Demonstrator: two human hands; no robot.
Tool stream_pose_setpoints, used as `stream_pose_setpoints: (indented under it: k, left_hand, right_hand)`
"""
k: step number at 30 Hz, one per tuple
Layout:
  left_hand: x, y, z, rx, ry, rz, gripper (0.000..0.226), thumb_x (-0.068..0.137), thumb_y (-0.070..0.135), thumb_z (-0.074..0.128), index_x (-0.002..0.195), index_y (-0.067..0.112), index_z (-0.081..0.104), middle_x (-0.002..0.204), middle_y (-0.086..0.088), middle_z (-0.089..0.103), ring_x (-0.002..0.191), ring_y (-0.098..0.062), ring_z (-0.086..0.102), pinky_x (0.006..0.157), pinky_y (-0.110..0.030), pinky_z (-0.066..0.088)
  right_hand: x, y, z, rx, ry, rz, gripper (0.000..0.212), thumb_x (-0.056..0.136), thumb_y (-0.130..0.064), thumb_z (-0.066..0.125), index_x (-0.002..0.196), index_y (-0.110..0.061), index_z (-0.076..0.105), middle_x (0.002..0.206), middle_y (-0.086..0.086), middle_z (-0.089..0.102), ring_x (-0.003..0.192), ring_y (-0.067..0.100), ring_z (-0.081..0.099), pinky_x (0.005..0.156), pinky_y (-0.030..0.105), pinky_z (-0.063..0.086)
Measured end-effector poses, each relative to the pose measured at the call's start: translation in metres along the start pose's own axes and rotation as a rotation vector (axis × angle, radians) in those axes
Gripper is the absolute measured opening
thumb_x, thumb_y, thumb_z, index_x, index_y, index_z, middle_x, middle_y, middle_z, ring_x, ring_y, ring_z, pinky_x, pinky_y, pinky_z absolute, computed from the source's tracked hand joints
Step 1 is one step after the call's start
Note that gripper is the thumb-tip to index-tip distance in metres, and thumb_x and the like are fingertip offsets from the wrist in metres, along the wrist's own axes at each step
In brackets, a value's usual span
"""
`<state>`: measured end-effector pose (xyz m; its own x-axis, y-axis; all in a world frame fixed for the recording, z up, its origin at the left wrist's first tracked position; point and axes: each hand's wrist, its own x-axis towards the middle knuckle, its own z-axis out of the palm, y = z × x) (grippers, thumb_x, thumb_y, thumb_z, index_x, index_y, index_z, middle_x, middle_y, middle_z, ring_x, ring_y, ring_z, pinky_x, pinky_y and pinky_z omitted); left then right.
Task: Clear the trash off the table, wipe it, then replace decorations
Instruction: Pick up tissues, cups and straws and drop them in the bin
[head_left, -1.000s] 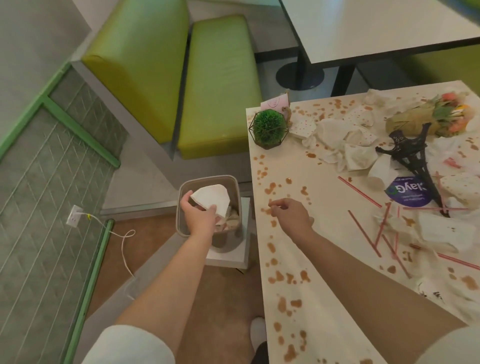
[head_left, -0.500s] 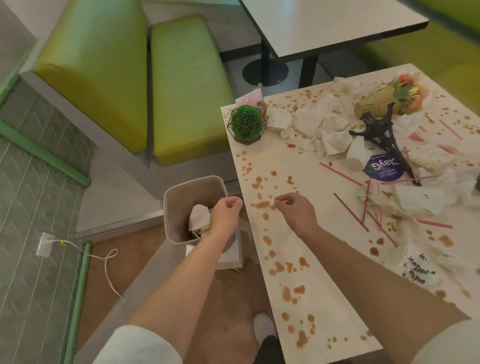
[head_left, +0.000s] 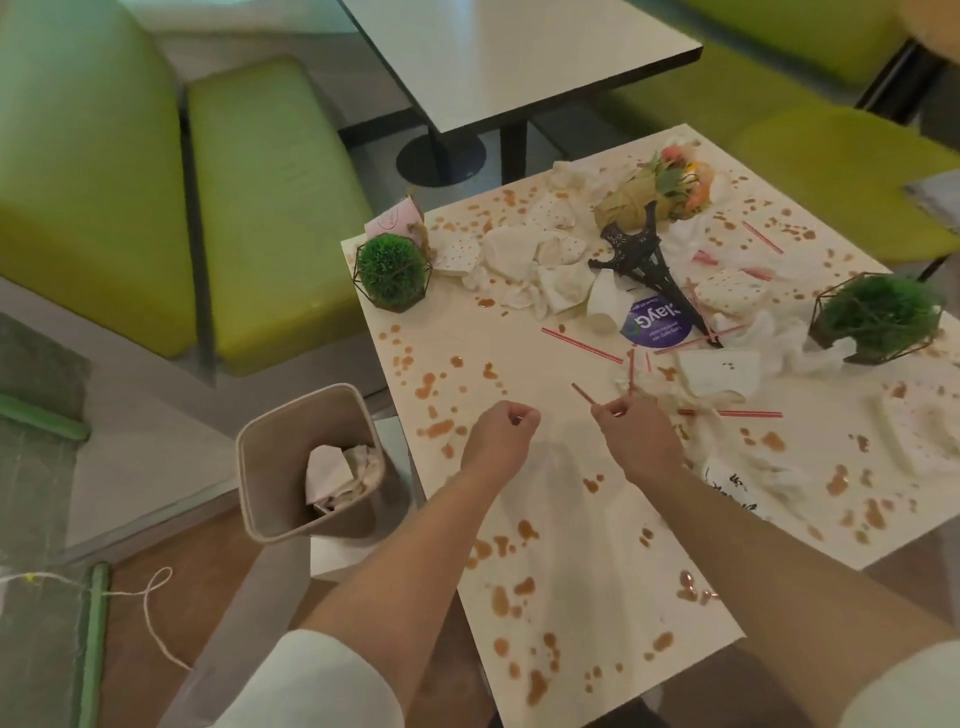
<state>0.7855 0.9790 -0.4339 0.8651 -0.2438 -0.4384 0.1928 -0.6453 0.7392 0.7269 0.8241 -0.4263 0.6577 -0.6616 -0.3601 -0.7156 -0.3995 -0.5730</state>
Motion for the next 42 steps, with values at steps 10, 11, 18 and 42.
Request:
stream_pose_setpoints:
  k: [10,11,18,42]
  left_hand:
    - [0.010,0.023,0.049,0.061,-0.020,0.020,0.021,0.097,0.038,0.053,0.107,0.024,0.064,0.104,0.010,0.063,0.095,-0.009,0.060,0.085,-0.027,0.049]
    - [0.011,0.024,0.052,0.068,-0.018,0.024,0.021,0.096,0.037,0.053,0.107,0.024,0.065,0.103,0.010,0.064,0.095,-0.009,0.060,0.085,-0.027,0.049]
    - [0.017,0.040,0.080,0.286,0.008,-0.039,0.025,0.096,0.042,0.053,0.116,0.028,0.055,0.103,0.010,0.061,0.093,-0.014,0.061,0.078,-0.029,0.049]
    - [0.045,0.066,0.100,0.334,0.104,-0.385,0.027,0.085,0.040,0.065,0.090,0.013,0.061,0.088,-0.003,0.064,0.083,-0.023,0.063,0.066,-0.028,0.046]
  right_hand:
    - [0.040,0.029,-0.023,-0.292,0.037,-0.018,0.029,0.095,-0.047,0.052,0.098,-0.021,0.063,0.075,-0.004,0.054,0.071,0.019,0.051,0.062,0.029,0.034]
    - [0.042,0.029,-0.022,-0.312,0.032,-0.026,0.030,0.095,-0.048,0.052,0.098,-0.021,0.064,0.075,-0.004,0.055,0.071,0.019,0.051,0.062,0.029,0.034]
    - [0.059,0.041,-0.024,-0.248,-0.039,0.033,0.023,0.087,-0.034,0.052,0.087,-0.025,0.073,0.072,-0.004,0.069,0.062,0.022,0.067,0.066,0.027,0.053]
    - [0.068,0.056,-0.054,0.177,-0.164,-0.032,0.009,0.084,-0.039,0.058,0.082,-0.031,0.062,0.079,-0.009,0.067,0.072,0.015,0.066,0.060,0.027,0.043]
